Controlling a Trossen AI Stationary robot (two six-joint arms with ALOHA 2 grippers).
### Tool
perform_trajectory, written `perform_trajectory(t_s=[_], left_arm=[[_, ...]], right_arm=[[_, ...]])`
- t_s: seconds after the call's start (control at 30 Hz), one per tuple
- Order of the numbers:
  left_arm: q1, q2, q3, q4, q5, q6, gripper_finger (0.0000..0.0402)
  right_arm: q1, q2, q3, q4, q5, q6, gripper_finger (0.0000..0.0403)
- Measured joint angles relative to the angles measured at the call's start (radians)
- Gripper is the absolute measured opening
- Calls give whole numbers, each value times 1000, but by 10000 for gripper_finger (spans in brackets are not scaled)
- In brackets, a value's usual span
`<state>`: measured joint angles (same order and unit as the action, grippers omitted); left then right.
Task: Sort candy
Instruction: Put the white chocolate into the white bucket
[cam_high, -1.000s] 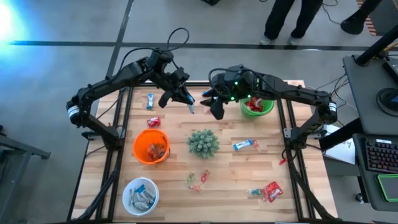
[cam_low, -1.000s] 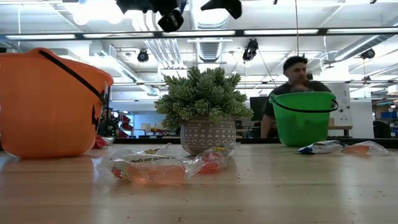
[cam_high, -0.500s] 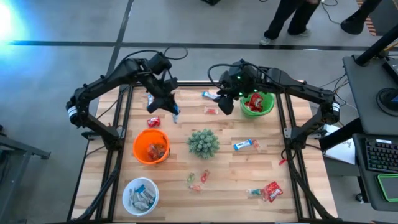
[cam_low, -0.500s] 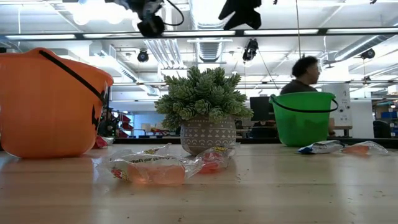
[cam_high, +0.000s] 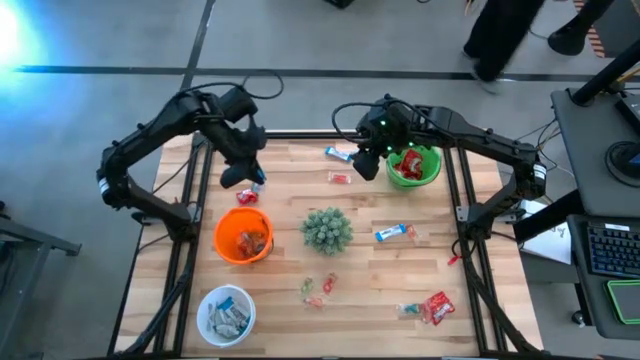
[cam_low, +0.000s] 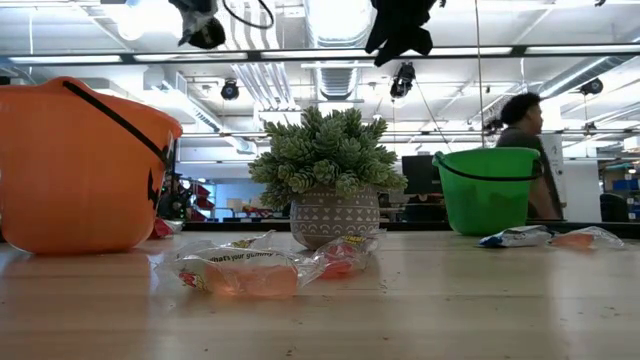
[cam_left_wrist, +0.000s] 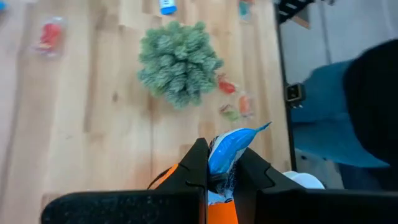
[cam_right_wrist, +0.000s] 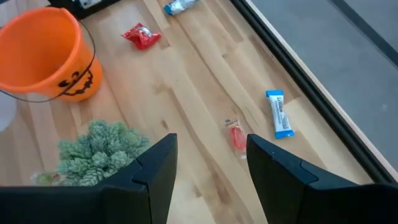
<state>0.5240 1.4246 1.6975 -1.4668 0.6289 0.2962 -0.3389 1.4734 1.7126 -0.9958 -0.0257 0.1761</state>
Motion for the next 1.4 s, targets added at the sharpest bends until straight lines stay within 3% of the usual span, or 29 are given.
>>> perform_trajectory(t_s=[0.3,0.53,0.97,1.23,1.4], left_arm=[[-72,-141,-26,7,-176,-210,10],[-216,-205,-29,36,-293,-421,10],[-669,-227,-59,22,-615,-984,10],[-922,-223,-215,31,-663,-1271,10],[-1062,-211,-306,162,-665,-1394,10]], right_arm=[[0,0,0,0,0,0,183],[0,0,0,0,1,-3,183],[0,0,0,-61,-1,-5,183],[0,-8,-1,-99,-4,-1,183],[0,-17,-1,-102,-5,51,183]])
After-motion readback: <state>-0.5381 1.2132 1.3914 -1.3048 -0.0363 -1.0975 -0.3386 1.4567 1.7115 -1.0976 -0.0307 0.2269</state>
